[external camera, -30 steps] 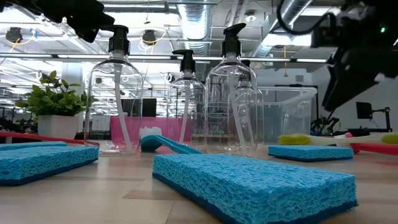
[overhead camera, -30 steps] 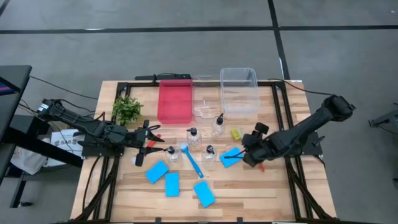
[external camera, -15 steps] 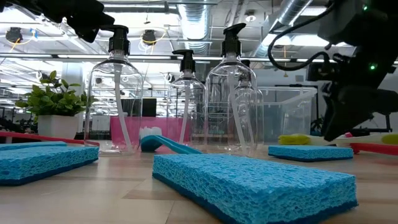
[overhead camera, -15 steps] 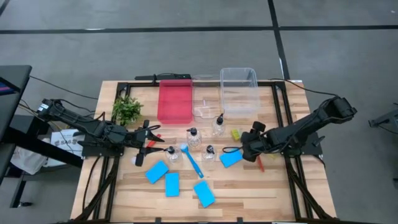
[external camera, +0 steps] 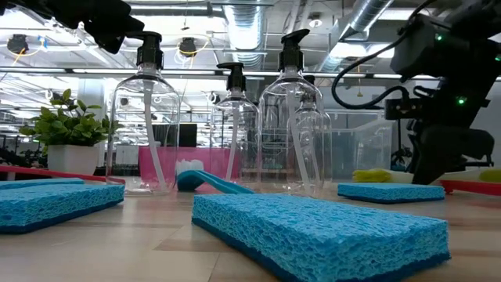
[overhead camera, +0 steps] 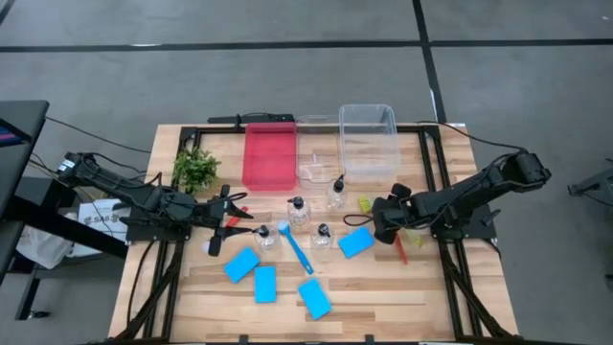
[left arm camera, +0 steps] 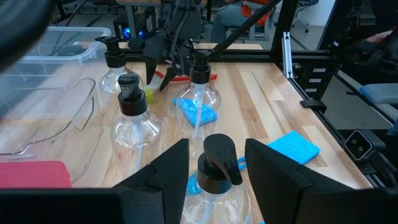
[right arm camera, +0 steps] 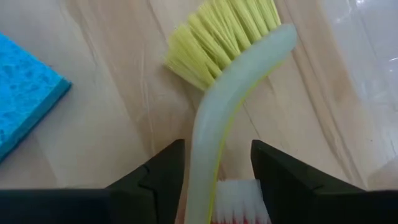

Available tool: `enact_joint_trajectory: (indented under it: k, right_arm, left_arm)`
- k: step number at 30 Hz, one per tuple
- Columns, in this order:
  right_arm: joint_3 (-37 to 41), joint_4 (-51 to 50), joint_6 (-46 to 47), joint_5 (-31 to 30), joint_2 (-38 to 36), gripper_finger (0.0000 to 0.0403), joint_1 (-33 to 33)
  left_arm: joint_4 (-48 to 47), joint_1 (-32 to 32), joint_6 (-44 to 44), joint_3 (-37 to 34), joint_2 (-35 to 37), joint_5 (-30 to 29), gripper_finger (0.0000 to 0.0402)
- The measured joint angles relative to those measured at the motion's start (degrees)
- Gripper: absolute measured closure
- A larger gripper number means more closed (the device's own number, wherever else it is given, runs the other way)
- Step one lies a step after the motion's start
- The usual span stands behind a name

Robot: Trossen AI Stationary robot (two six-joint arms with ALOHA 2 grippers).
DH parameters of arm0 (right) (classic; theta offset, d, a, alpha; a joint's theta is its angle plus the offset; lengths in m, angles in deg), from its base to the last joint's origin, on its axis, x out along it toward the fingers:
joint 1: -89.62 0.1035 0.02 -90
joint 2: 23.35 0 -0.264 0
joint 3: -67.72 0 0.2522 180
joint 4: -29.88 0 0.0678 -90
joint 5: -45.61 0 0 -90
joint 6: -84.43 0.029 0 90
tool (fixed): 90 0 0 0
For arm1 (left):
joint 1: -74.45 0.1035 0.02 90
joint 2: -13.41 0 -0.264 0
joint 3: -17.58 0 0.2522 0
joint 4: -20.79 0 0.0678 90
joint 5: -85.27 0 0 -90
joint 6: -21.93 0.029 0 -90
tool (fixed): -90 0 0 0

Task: Pick & Place Kitchen Sink Supplies
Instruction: Put the yellow kitchen brush into the white bin

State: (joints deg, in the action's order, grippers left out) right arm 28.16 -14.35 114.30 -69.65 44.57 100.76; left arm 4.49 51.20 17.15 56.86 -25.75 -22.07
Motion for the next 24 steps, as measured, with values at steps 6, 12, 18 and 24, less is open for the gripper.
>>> enact_joint_trajectory:
  k: [6,12,18,24]
  right_arm:
    - [0.0,-0.1,0.0,-0.1,0.0,0.0279,0.1]
    - [0.0,-0.1,0.0,-0.1,0.0,0.0362,0.0]
    - [-0.7,-1.7,1.5,0.1,0.0,0.0362,0.1]
    - [-5.8,-7.6,1.7,1.4,0.0,0.0354,0.4]
  left_arm:
    - [0.0,0.0,0.0,0.0,0.0,0.0,0.0243]
    - [0.0,0.0,0.0,0.0,0.0,0.0,0.0243]
    - [0.0,0.0,0.0,0.0,0.0,0.0,0.0243]
    - [0.0,0.0,0.0,0.0,0.0,0.0,0.0243]
